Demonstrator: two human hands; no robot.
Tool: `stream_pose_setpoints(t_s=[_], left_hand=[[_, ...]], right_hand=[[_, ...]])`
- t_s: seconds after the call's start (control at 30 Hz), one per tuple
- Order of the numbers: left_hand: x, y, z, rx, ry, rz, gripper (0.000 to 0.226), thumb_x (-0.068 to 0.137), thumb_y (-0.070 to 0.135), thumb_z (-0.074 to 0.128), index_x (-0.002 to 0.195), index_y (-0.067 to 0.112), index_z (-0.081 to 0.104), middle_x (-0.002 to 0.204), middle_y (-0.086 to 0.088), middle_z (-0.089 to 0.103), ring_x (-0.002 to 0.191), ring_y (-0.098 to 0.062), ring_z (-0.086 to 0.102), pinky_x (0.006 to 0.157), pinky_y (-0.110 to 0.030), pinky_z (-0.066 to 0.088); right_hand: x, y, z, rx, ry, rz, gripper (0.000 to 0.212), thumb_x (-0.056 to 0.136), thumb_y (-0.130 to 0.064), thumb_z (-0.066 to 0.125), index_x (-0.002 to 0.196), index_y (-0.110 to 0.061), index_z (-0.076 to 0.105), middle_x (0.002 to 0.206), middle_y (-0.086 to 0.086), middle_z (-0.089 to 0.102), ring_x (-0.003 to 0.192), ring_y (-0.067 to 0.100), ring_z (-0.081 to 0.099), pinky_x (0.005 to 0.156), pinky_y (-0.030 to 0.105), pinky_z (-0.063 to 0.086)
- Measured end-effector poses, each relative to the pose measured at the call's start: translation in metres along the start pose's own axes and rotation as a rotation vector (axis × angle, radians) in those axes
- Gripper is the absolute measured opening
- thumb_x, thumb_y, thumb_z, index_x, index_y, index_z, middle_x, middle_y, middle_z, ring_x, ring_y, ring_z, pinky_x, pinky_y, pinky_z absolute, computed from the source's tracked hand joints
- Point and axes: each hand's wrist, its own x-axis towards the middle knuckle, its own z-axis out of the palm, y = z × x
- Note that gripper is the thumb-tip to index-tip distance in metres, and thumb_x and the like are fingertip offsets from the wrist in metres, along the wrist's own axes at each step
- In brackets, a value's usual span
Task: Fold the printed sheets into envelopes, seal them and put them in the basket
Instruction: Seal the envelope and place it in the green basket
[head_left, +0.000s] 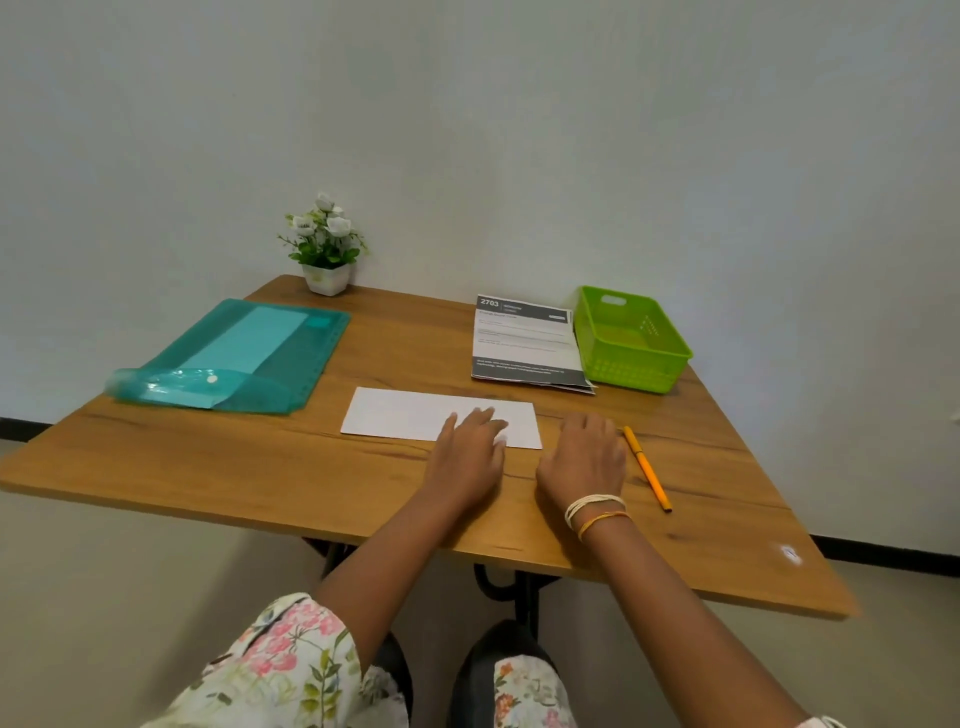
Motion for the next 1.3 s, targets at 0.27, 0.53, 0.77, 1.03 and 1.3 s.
stream_pose_setpoints(t_s=[0.27,0.53,0.77,1.03,1.3], left_hand=[[0.000,0.001,0.009,-0.001,0.017,0.030,0.036,0.102,0.029,0.039,0.130,0.015,0.057,0.138,-0.002,0.055,0.133,-0.014,0.042,0.117,-0.035,0.019],[0.003,-0.011,0.004,-0.362,0.172,-0.127,0.031,0.101,0.022,0.042,0.124,0.015,0.061,0.122,-0.004,0.064,0.114,-0.018,0.056,0.105,-0.044,0.042],[0.003,-0.012,0.005,-0.553,0.172,-0.242,0.041,0.096,0.032,0.055,0.136,0.026,0.049,0.133,-0.002,0.055,0.118,-0.013,0.050,0.083,-0.022,0.049],[0.003,-0.011,0.003,-0.576,0.168,-0.198,0.049,0.089,0.013,0.066,0.134,0.025,0.052,0.134,0.003,0.056,0.123,-0.012,0.052,0.089,-0.015,0.044],[0.002,-0.009,0.000,-0.606,0.143,-0.227,0.068,0.086,0.008,0.068,0.144,0.027,0.040,0.134,-0.001,0.056,0.118,-0.012,0.055,0.079,-0.007,0.046]], right_hand=[[0.004,0.031,0.004,0.115,-0.097,0.054,0.018,0.083,-0.026,0.062,0.092,-0.011,0.069,0.108,0.008,0.052,0.103,0.026,0.053,0.082,0.033,0.047],[0.013,-0.013,0.026,1.041,-0.194,0.084,0.010,0.081,-0.018,0.074,0.090,-0.015,0.072,0.092,-0.005,0.065,0.085,0.005,0.063,0.071,0.014,0.050],[0.012,-0.022,0.037,1.236,-0.210,0.059,0.016,0.083,-0.011,0.071,0.099,-0.011,0.074,0.094,-0.001,0.074,0.091,0.010,0.069,0.081,0.027,0.057],[0.005,-0.020,0.036,0.952,0.138,-0.180,0.033,0.085,-0.008,0.067,0.116,-0.019,0.066,0.114,-0.008,0.065,0.107,0.001,0.058,0.091,0.015,0.049],[0.012,-0.004,0.029,0.649,0.103,-0.514,0.031,0.086,-0.017,0.067,0.117,-0.014,0.068,0.119,0.004,0.068,0.110,0.016,0.062,0.096,0.033,0.051]])
